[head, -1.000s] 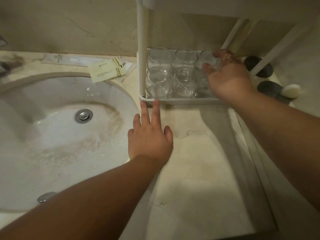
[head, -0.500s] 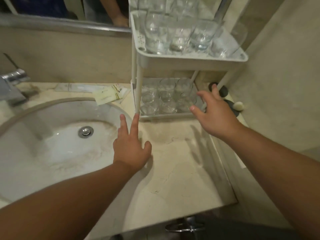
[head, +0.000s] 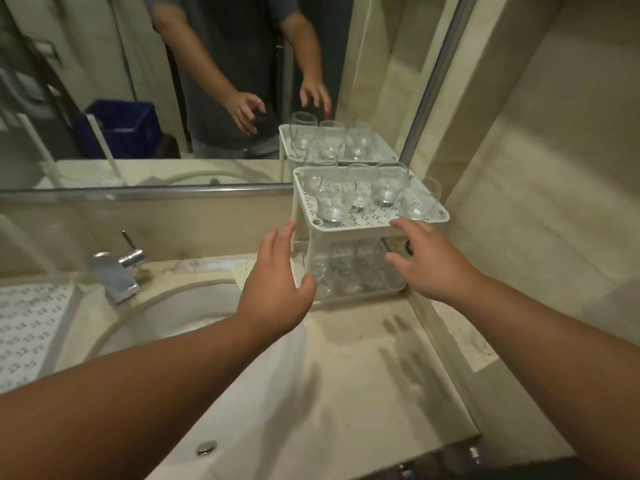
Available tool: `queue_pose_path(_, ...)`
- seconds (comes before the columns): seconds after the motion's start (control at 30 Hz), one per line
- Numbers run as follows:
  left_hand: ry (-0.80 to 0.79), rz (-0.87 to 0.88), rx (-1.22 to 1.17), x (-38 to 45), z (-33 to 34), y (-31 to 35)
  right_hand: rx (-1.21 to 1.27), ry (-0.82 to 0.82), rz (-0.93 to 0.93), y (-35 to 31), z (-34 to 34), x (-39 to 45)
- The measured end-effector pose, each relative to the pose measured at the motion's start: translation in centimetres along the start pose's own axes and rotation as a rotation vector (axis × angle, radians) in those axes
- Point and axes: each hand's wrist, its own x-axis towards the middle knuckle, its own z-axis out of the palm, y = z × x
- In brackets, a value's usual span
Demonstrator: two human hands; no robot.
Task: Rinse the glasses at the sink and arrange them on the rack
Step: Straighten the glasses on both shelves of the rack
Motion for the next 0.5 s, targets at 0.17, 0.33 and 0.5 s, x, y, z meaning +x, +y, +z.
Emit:
queue_pose_path(0.17, 0.036, 0.070, 0.054, 2.3, -3.0, 2.6, -0.046, 0.008, -0.028, -1.5, -2.1, 1.6)
queue_pose_path(0.33, 0.065, 0.084, 0.033, 5.7, -3.5, 5.4, -0.087, 0.046, -0.078, -1.1, -3.3, 4.5)
queue_pose_path(0.5, 0.037, 0.083, 0.072, 8.6, -1.7, 7.3, -0.148, 0.159, -0.028, 1.1, -3.0, 7.5)
